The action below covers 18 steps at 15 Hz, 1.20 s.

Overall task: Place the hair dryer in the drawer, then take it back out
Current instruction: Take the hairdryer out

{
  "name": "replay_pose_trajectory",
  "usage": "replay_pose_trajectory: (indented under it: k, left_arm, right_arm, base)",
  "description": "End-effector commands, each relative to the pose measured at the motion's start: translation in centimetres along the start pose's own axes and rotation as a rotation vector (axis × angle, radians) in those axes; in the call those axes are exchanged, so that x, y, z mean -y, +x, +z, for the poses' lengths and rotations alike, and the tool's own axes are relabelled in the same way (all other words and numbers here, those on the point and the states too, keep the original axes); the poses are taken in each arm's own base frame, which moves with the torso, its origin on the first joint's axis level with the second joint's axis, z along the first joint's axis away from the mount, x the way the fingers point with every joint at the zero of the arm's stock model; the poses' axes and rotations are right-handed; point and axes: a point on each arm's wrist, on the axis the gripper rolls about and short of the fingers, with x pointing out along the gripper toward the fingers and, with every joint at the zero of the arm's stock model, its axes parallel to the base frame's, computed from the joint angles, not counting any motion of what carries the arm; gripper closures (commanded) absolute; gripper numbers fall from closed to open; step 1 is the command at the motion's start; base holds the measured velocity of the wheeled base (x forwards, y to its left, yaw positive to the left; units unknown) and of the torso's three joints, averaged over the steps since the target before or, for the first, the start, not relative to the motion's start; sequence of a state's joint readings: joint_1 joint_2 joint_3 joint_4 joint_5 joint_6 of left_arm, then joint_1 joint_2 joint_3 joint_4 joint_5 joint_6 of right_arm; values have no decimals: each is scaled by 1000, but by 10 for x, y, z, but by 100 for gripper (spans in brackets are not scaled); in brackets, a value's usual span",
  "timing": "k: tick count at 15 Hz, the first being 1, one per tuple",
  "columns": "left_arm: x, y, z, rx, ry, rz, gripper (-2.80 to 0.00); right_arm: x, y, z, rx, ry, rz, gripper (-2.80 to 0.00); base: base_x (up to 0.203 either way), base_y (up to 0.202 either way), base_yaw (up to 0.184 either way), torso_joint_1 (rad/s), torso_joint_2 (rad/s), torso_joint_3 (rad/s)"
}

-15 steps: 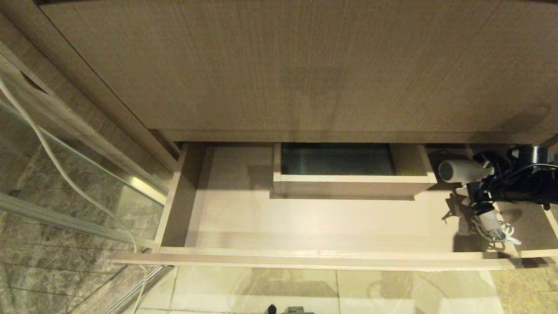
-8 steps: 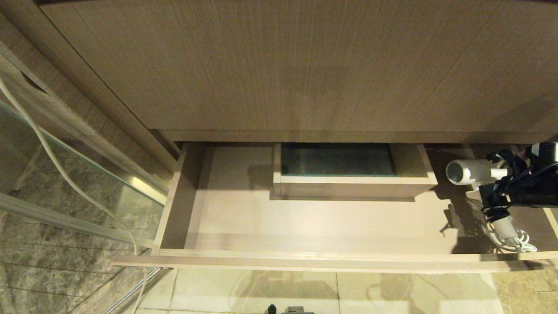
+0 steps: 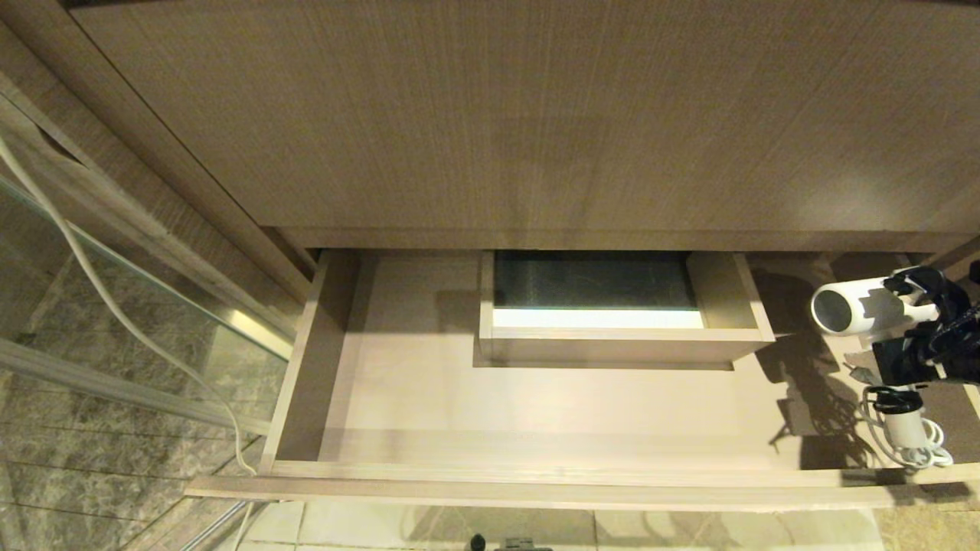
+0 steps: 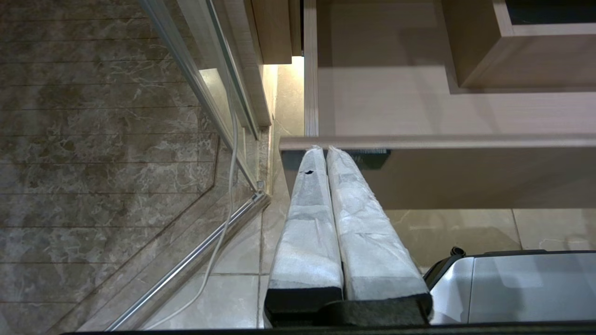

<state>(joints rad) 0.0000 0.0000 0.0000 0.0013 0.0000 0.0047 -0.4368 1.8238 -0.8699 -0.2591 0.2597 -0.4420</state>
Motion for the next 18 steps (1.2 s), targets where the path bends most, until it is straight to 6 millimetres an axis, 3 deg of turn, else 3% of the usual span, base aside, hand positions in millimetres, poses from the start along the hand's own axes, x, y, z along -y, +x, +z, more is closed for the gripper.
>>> replay_pose_trajectory:
  k: [1, 5, 13, 17, 18]
  left_arm:
    - [0, 0, 0, -2, 0, 0, 0]
    - [0, 0, 0, -2, 0, 0, 0]
    - [0, 0, 0, -2, 0, 0, 0]
    - [0, 0, 0, 0, 0, 0, 0]
    - [0, 0, 0, 0, 0, 0, 0]
  right_arm:
    - [-7, -28, 2, 38, -35, -23, 0]
    - [-8, -40, 10, 72, -58, -35, 0]
    - [-22, -95, 14, 154, -107, -71, 0]
    - [-22, -102, 15, 171, -111, -85, 0]
    - [-25, -114, 17, 199, -120, -103, 0]
  base:
    - [0, 0, 0, 0, 0, 0]
    - [0, 0, 0, 0, 0, 0]
    - [0, 0, 0, 0, 0, 0]
    - [0, 0, 0, 0, 0, 0]
    - [0, 0, 0, 0, 0, 0]
